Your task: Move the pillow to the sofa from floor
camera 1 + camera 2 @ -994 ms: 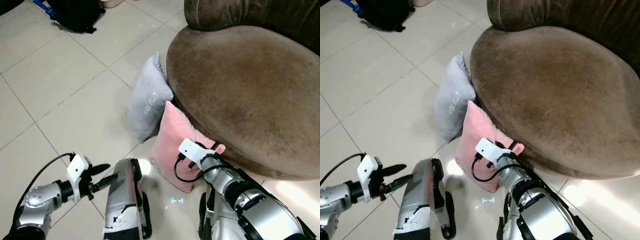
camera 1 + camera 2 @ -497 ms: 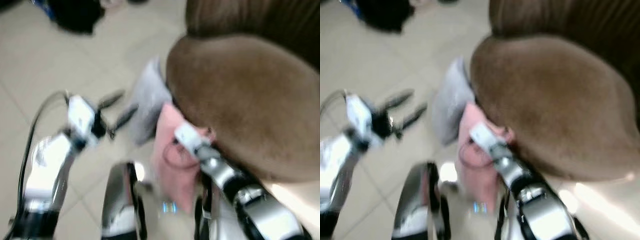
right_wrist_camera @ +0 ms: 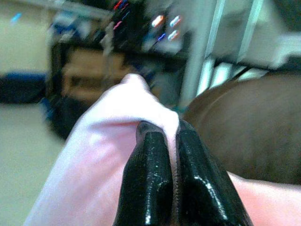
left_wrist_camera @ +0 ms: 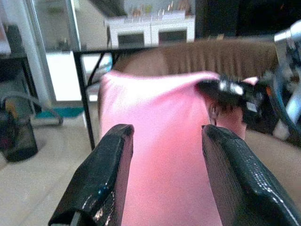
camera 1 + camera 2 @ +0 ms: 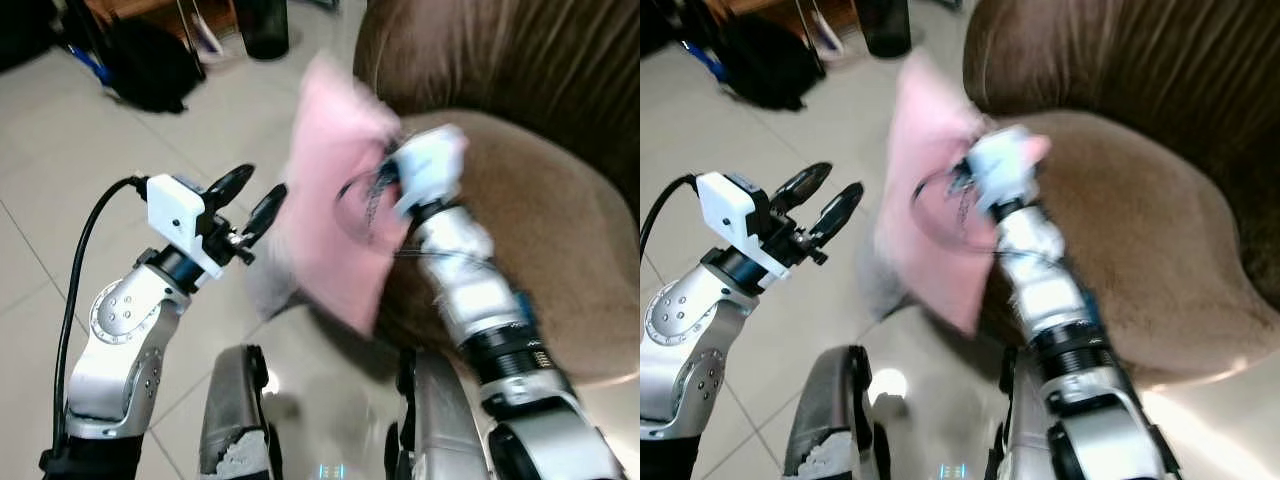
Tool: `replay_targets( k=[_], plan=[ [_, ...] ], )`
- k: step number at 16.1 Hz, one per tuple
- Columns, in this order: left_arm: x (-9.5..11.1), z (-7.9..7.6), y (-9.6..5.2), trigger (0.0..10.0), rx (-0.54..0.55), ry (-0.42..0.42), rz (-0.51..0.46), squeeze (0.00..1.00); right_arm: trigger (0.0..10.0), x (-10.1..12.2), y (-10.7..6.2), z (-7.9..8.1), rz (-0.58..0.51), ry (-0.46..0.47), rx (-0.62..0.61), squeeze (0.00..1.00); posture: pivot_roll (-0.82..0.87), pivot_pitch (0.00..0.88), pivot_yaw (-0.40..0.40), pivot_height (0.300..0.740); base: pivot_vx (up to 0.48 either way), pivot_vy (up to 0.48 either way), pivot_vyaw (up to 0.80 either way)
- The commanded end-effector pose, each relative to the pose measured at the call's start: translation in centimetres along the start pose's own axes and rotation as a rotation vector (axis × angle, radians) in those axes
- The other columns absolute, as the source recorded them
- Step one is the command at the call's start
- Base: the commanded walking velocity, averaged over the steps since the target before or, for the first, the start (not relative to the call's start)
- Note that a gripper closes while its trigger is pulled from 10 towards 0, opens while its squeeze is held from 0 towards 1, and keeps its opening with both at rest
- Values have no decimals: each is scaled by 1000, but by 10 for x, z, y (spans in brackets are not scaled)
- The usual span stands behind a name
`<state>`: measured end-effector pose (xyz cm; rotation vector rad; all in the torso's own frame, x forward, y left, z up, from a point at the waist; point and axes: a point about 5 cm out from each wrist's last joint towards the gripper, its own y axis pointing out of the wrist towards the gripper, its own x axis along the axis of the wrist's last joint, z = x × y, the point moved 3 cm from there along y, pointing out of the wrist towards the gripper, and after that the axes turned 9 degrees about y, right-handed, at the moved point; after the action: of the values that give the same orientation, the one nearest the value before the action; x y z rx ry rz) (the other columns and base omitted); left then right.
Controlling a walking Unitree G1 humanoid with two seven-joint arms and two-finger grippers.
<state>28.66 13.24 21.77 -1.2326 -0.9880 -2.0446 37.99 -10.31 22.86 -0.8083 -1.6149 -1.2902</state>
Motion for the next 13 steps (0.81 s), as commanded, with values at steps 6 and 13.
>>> replay_targets(
  k=[6, 13],
  plan=[
    [-23, 2, 3, 10000, 132, 15, 181, 0, 10000, 41, -13, -58, 12, -33, -255, 0, -55, 0, 47, 550, 0, 0, 0],
    [-41, 18, 10, 10000, 269, 102, 266, 0, 10000, -6, -22, -64, 205, 67, -281, 0, -56, 0, 39, 550, 0, 0, 0]
  ],
)
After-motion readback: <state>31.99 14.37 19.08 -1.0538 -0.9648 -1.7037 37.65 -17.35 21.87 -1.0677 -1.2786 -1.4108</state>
